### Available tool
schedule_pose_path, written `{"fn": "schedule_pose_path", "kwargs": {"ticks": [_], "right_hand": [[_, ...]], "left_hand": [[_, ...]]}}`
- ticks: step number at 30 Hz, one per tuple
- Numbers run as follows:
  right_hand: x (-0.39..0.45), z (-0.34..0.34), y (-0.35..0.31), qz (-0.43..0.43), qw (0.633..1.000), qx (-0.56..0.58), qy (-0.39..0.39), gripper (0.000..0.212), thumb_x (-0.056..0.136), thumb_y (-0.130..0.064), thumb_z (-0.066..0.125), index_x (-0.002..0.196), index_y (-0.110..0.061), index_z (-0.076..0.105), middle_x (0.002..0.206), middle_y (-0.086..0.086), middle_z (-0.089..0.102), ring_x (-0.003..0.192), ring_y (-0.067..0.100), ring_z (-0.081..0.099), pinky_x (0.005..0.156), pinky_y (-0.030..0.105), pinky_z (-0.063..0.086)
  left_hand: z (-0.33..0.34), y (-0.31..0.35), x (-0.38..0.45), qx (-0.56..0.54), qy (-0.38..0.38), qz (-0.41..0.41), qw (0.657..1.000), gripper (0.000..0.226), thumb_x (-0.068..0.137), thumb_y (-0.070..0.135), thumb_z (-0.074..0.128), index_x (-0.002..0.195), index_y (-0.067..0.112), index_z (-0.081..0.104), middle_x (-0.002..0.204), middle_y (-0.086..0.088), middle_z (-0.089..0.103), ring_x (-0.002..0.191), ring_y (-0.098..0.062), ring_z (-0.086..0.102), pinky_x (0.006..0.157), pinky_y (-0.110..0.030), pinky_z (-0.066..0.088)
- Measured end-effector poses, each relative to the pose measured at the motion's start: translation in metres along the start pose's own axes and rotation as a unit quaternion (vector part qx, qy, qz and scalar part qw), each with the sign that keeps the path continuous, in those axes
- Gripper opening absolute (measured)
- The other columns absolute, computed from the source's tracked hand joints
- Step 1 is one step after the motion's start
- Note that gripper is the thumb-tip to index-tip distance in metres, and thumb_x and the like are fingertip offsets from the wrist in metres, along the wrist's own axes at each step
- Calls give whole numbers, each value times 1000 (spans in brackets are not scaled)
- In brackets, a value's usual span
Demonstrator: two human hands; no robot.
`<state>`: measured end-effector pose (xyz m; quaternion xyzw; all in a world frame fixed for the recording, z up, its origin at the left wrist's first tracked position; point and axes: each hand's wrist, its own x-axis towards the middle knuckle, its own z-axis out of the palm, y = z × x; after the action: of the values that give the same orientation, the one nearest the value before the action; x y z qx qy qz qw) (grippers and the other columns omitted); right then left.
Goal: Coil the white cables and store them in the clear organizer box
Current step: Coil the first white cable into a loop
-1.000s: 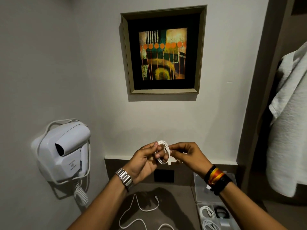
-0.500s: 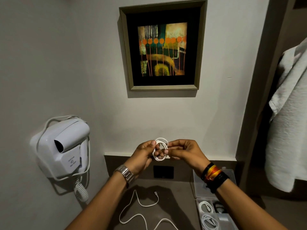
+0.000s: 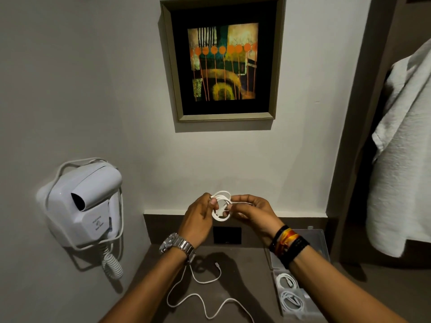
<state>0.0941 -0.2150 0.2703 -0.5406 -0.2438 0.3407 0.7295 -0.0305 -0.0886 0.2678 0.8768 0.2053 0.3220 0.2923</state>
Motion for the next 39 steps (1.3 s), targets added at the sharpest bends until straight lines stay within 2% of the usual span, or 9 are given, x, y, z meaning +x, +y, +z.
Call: {"fn": "schedule_pose_path", "kwargs": {"ticks": [8, 14, 16, 19, 21, 26, 33, 36, 39], "right_hand": [[3, 8, 3, 22, 998, 52, -23, 46, 82, -6, 77, 123, -14, 59, 102, 18, 81, 91, 30, 78, 90, 42, 58], [-1, 9, 8, -134, 973, -181, -59, 47, 74, -5, 86, 112, -18, 62, 87, 5, 76, 83, 13, 72, 78, 28, 59], [-2, 10, 10, -226, 915, -334, 10, 34, 80, -23, 84, 105, -27, 61, 79, -3, 73, 73, 6, 69, 73, 25, 56], [-5, 13, 16, -368, 771, -511, 92, 12, 95, -37, 68, 102, -28, 63, 79, -11, 75, 70, 3, 68, 95, 35, 55], [-6, 14, 22, -397, 740, -533, 102, 10, 98, -34, 65, 103, -25, 66, 86, -8, 77, 74, 11, 72, 96, 42, 57], [-14, 16, 42, -354, 836, -397, 133, 8, 93, -32, 73, 100, -29, 70, 111, -15, 78, 97, 1, 74, 77, 24, 63], [-15, 12, 61, -117, 975, -142, 123, 5, 88, -6, 75, 85, -9, 76, 75, 5, 79, 72, 20, 74, 68, 30, 63], [-27, -14, 81, 10, 985, -75, 155, 7, 86, -2, 74, 82, -7, 78, 72, 11, 77, 70, 22, 72, 76, 39, 62], [-24, -33, 79, 8, 983, -62, 172, 10, 86, -2, 74, 81, -9, 79, 68, 7, 77, 64, 15, 72, 71, 31, 63]], "left_hand": [[4, -6, 0, 71, -33, 2, 997, 17, 104, 27, 38, 96, 17, 49, 79, -2, 62, 60, -18, 53, 53, -30, 38], [0, -10, 4, 28, -66, -33, 997, 33, 104, 44, 34, 93, 20, 53, 79, -4, 65, 64, -23, 58, 58, -32, 41], [-1, -12, 6, 35, -90, -28, 995, 34, 103, 46, 33, 92, 21, 52, 77, -1, 64, 66, -22, 59, 59, -32, 41], [-2, -17, 7, 22, -114, -31, 993, 33, 103, 48, 33, 84, 29, 51, 73, 4, 58, 64, -18, 54, 60, -33, 40], [-3, -19, 7, 20, -108, -40, 993, 35, 103, 47, 32, 85, 29, 55, 74, 3, 60, 65, -20, 56, 62, -33, 42], [-4, -27, 8, 44, -44, -90, 994, 35, 103, 41, 34, 90, 20, 60, 83, -3, 64, 65, -24, 56, 54, -29, 36], [6, -45, 0, -31, -75, -70, 994, 34, 104, 38, 37, 89, 16, 57, 81, -1, 62, 67, -19, 54, 56, -28, 36], [42, -56, -15, -29, -151, -64, 986, 32, 104, 37, 38, 90, 16, 59, 86, -4, 65, 74, -22, 58, 60, -29, 40], [60, -45, -9, -15, -134, -69, 989, 32, 102, 35, 43, 93, 12, 64, 92, -12, 71, 85, -33, 64, 72, -39, 49]]}}
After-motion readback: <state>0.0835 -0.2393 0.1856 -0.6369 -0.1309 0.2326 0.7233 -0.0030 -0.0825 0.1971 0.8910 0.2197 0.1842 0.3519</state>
